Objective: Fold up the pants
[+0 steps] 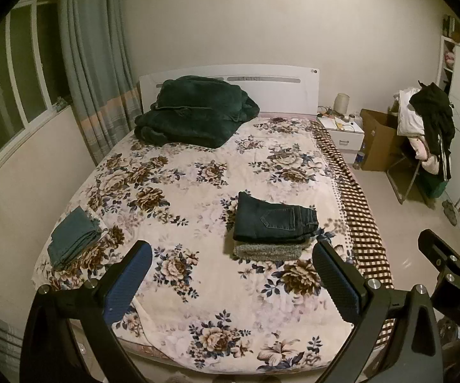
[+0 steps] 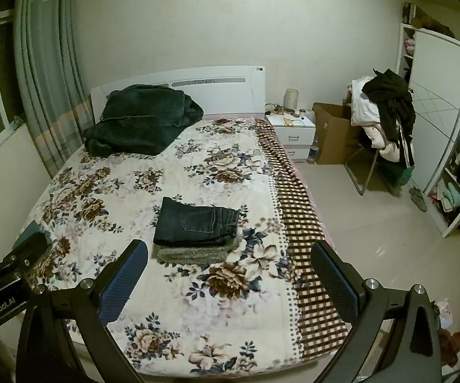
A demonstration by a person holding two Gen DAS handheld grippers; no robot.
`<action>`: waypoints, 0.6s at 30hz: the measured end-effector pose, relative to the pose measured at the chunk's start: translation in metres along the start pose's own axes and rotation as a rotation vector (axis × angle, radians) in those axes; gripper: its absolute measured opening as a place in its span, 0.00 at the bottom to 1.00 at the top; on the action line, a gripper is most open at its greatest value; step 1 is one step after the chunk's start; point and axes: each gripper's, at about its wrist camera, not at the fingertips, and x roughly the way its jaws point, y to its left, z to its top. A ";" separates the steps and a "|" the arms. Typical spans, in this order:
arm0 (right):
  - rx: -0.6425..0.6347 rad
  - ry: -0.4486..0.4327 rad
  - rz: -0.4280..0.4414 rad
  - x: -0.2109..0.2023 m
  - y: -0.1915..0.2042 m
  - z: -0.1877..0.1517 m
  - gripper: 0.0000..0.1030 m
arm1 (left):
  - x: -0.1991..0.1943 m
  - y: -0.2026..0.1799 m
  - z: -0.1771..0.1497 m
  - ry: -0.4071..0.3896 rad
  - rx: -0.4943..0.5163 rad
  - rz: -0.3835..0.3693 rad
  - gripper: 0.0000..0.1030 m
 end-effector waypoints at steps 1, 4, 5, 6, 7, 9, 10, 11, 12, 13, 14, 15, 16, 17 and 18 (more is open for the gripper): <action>-0.001 -0.001 0.001 0.000 0.001 0.001 1.00 | 0.000 -0.002 0.000 0.000 0.000 0.000 1.00; -0.003 -0.002 -0.001 -0.001 0.002 0.002 1.00 | 0.000 -0.002 0.001 0.002 -0.002 -0.003 1.00; 0.000 -0.003 -0.002 -0.001 0.002 0.001 1.00 | 0.000 -0.002 0.000 0.000 -0.002 -0.003 1.00; -0.001 -0.004 -0.001 -0.001 0.002 0.002 1.00 | 0.000 -0.002 0.000 0.000 -0.001 -0.001 1.00; -0.002 -0.002 0.000 0.000 0.003 0.002 1.00 | 0.000 -0.003 0.000 -0.002 -0.002 0.001 1.00; 0.000 -0.002 0.000 -0.001 0.003 0.002 1.00 | -0.001 -0.005 0.000 -0.003 -0.005 -0.001 1.00; 0.000 -0.002 0.000 -0.001 0.004 0.002 1.00 | -0.001 -0.005 0.000 -0.004 -0.005 0.000 1.00; -0.002 -0.001 -0.001 -0.001 0.003 0.002 1.00 | -0.001 -0.005 0.000 -0.005 -0.005 0.000 1.00; -0.003 0.000 -0.001 -0.001 0.004 0.002 1.00 | -0.001 -0.004 0.001 -0.004 -0.005 -0.001 1.00; 0.000 -0.001 -0.001 -0.002 0.004 0.001 1.00 | 0.000 -0.005 0.001 -0.003 -0.007 -0.004 1.00; -0.001 -0.001 -0.002 -0.002 0.004 0.001 1.00 | -0.001 -0.005 0.001 -0.003 -0.008 -0.005 1.00; 0.000 -0.001 -0.002 -0.002 0.004 0.001 1.00 | -0.002 -0.005 0.002 -0.003 -0.010 -0.001 1.00; 0.002 -0.002 0.000 -0.002 0.004 0.001 1.00 | -0.002 -0.005 0.002 -0.004 -0.010 -0.002 1.00; 0.001 -0.003 -0.003 -0.002 0.004 0.001 1.00 | -0.002 -0.005 0.002 -0.004 -0.011 -0.006 1.00; 0.000 -0.003 -0.004 -0.001 0.004 0.002 1.00 | -0.002 -0.005 0.002 -0.003 -0.014 -0.005 1.00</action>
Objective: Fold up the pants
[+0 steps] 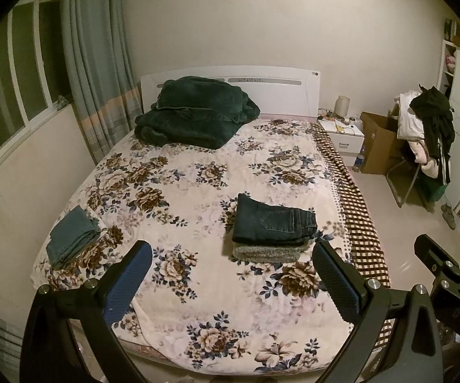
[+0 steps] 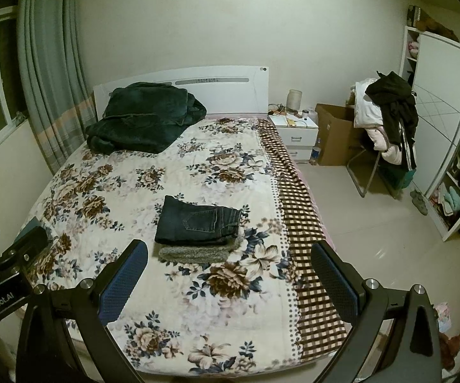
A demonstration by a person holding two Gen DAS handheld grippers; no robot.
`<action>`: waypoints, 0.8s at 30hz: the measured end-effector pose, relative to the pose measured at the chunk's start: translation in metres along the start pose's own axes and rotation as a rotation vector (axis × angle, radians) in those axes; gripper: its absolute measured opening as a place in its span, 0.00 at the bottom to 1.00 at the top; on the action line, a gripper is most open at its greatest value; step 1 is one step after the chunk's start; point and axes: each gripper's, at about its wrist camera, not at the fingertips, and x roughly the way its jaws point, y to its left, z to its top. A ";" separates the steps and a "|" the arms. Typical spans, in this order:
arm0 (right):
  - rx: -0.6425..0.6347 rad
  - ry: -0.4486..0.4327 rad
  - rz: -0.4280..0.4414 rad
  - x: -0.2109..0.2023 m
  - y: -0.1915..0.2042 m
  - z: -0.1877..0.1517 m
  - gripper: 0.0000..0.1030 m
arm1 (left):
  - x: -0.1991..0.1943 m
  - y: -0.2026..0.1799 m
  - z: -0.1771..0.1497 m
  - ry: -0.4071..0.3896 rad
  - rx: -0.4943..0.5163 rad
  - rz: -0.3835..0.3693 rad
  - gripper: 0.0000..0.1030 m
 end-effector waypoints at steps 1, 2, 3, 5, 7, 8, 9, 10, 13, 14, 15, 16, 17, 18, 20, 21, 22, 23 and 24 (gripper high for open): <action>-0.001 0.000 0.002 0.001 0.001 0.001 1.00 | 0.000 0.000 0.000 -0.001 0.001 0.001 1.00; -0.001 0.000 0.002 0.001 0.001 0.001 1.00 | 0.000 0.000 0.000 -0.001 0.003 -0.001 1.00; -0.001 0.001 0.003 0.001 0.001 0.001 1.00 | 0.000 0.000 0.000 -0.001 0.002 0.000 1.00; -0.003 0.000 0.003 0.001 0.001 0.001 1.00 | 0.000 0.000 0.000 -0.001 0.002 0.001 1.00; -0.003 0.002 0.003 0.001 0.000 0.001 1.00 | 0.000 0.000 0.001 0.000 0.002 0.002 1.00; -0.002 0.002 0.004 0.001 0.001 0.001 1.00 | 0.000 0.000 0.000 0.000 0.000 0.002 1.00; -0.003 0.001 0.006 0.002 0.002 0.002 1.00 | 0.000 0.000 0.000 0.000 -0.001 0.001 1.00; -0.004 0.001 0.006 0.002 0.002 0.002 1.00 | 0.000 0.000 0.000 -0.001 -0.001 0.003 1.00; -0.004 0.004 0.010 0.003 0.003 0.003 1.00 | 0.000 0.000 0.000 -0.001 -0.003 0.003 1.00; -0.005 0.004 0.012 0.004 0.004 0.003 1.00 | 0.000 0.000 0.000 -0.002 -0.002 0.006 1.00; -0.006 0.004 0.010 0.004 0.004 0.003 1.00 | 0.000 0.001 0.000 -0.001 -0.001 0.006 1.00; -0.006 0.003 0.011 0.004 0.004 0.004 1.00 | 0.000 0.000 0.001 0.000 -0.002 0.005 1.00; -0.005 0.005 0.012 0.004 0.003 0.003 1.00 | 0.000 0.000 0.001 0.002 -0.002 0.004 1.00; -0.004 0.005 0.012 0.004 0.004 0.003 1.00 | 0.000 0.001 0.000 -0.001 -0.001 0.006 1.00; -0.006 0.004 0.013 0.005 0.005 0.004 1.00 | 0.000 0.001 0.001 -0.001 0.000 0.010 1.00; -0.006 0.005 0.014 0.006 0.005 0.004 1.00 | 0.000 0.001 0.002 0.000 0.000 0.012 1.00; -0.004 0.007 0.016 0.005 0.004 0.004 1.00 | 0.001 0.001 0.002 -0.001 -0.002 0.012 1.00; -0.003 0.009 0.020 0.007 0.005 0.004 1.00 | 0.001 0.001 0.003 -0.002 -0.002 0.014 1.00; -0.003 0.009 0.021 0.007 0.006 0.003 1.00 | 0.001 0.001 0.003 -0.001 -0.001 0.016 1.00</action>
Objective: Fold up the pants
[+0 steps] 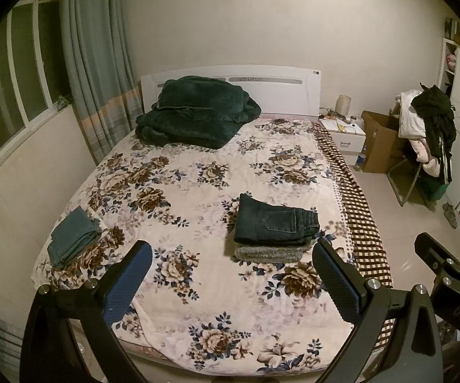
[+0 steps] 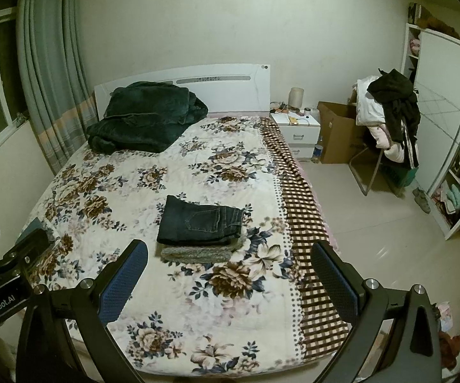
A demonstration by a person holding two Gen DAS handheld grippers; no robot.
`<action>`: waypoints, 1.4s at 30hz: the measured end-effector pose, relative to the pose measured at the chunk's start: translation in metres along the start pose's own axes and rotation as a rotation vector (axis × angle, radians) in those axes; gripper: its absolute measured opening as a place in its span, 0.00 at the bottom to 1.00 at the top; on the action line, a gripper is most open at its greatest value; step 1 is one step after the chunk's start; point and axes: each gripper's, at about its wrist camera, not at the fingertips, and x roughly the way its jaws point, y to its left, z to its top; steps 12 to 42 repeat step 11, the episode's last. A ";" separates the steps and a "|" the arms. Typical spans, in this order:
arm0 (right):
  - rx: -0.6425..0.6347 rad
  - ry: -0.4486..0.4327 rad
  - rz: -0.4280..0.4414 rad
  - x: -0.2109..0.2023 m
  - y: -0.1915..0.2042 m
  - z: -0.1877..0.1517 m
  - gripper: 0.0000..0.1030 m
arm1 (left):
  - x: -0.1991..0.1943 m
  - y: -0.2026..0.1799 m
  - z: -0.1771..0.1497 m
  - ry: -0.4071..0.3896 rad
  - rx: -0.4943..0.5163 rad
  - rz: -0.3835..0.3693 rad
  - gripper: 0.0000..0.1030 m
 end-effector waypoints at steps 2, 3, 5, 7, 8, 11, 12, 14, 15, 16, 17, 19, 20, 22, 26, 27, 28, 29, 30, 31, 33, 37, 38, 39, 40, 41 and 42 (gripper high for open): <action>-0.002 0.000 0.000 0.000 0.000 0.000 1.00 | 0.000 0.001 0.000 0.001 0.001 0.002 1.00; 0.000 0.000 -0.001 0.000 0.000 0.000 1.00 | 0.001 0.000 0.000 0.001 0.001 0.005 1.00; 0.000 0.000 0.000 0.000 0.000 0.000 1.00 | 0.001 0.001 -0.001 -0.001 -0.002 0.005 1.00; 0.000 0.000 -0.001 0.000 0.000 0.000 1.00 | 0.001 0.001 0.000 -0.003 -0.001 0.012 1.00; 0.000 0.000 -0.001 0.000 0.000 0.000 1.00 | 0.001 0.001 0.000 -0.007 -0.001 0.015 1.00; 0.001 0.000 -0.001 -0.001 0.000 0.000 1.00 | -0.002 -0.001 0.000 -0.021 -0.001 0.021 1.00; 0.001 0.000 -0.001 -0.001 0.000 0.000 1.00 | -0.002 -0.001 0.000 -0.021 -0.001 0.021 1.00; 0.001 0.000 -0.001 -0.001 0.000 0.000 1.00 | -0.002 -0.001 0.000 -0.021 -0.001 0.021 1.00; 0.001 0.000 -0.001 -0.001 0.000 0.000 1.00 | -0.002 -0.001 0.000 -0.021 -0.001 0.021 1.00; 0.001 0.000 -0.001 -0.001 0.000 0.000 1.00 | -0.002 -0.001 0.000 -0.021 -0.001 0.021 1.00; 0.001 0.000 -0.001 -0.001 0.000 0.000 1.00 | -0.002 -0.001 0.000 -0.021 -0.001 0.021 1.00; 0.001 0.000 -0.001 -0.001 0.000 0.000 1.00 | -0.002 -0.001 0.000 -0.021 -0.001 0.021 1.00; 0.001 0.000 -0.001 -0.001 0.000 0.000 1.00 | -0.002 -0.001 0.000 -0.021 -0.001 0.021 1.00; 0.001 0.000 -0.001 -0.001 0.000 0.000 1.00 | -0.002 -0.001 0.000 -0.021 -0.001 0.021 1.00; 0.001 0.000 -0.001 -0.001 0.000 0.000 1.00 | -0.002 -0.001 0.000 -0.021 -0.001 0.021 1.00; 0.001 0.000 -0.001 -0.001 0.000 0.000 1.00 | -0.002 -0.001 0.000 -0.021 -0.001 0.021 1.00; 0.001 0.000 -0.001 -0.001 0.000 0.000 1.00 | -0.002 -0.001 0.000 -0.021 -0.001 0.021 1.00; 0.001 0.000 -0.001 -0.001 0.000 0.000 1.00 | -0.002 -0.001 0.000 -0.021 -0.001 0.021 1.00; 0.001 0.000 -0.001 -0.001 0.000 0.000 1.00 | -0.002 -0.001 0.000 -0.021 -0.001 0.021 1.00; 0.001 0.000 -0.001 -0.001 0.000 0.000 1.00 | -0.002 -0.001 0.000 -0.021 -0.001 0.021 1.00; 0.001 0.000 -0.001 -0.001 0.000 0.000 1.00 | -0.002 -0.001 0.000 -0.021 -0.001 0.021 1.00; 0.001 0.000 -0.001 -0.001 0.000 0.000 1.00 | -0.002 -0.001 0.000 -0.021 -0.001 0.021 1.00; 0.001 0.000 -0.001 -0.001 0.000 0.000 1.00 | -0.002 -0.001 0.000 -0.021 -0.001 0.021 1.00; 0.001 0.000 -0.001 -0.001 0.000 0.000 1.00 | -0.002 -0.001 0.000 -0.021 -0.001 0.021 1.00; 0.001 0.000 -0.001 -0.001 0.000 0.000 1.00 | -0.002 -0.001 0.000 -0.021 -0.001 0.021 1.00; 0.001 0.000 -0.001 -0.001 0.000 0.000 1.00 | -0.002 -0.001 0.000 -0.021 -0.001 0.021 1.00; 0.001 0.000 -0.001 -0.001 0.000 0.000 1.00 | -0.002 -0.001 0.000 -0.021 -0.001 0.021 1.00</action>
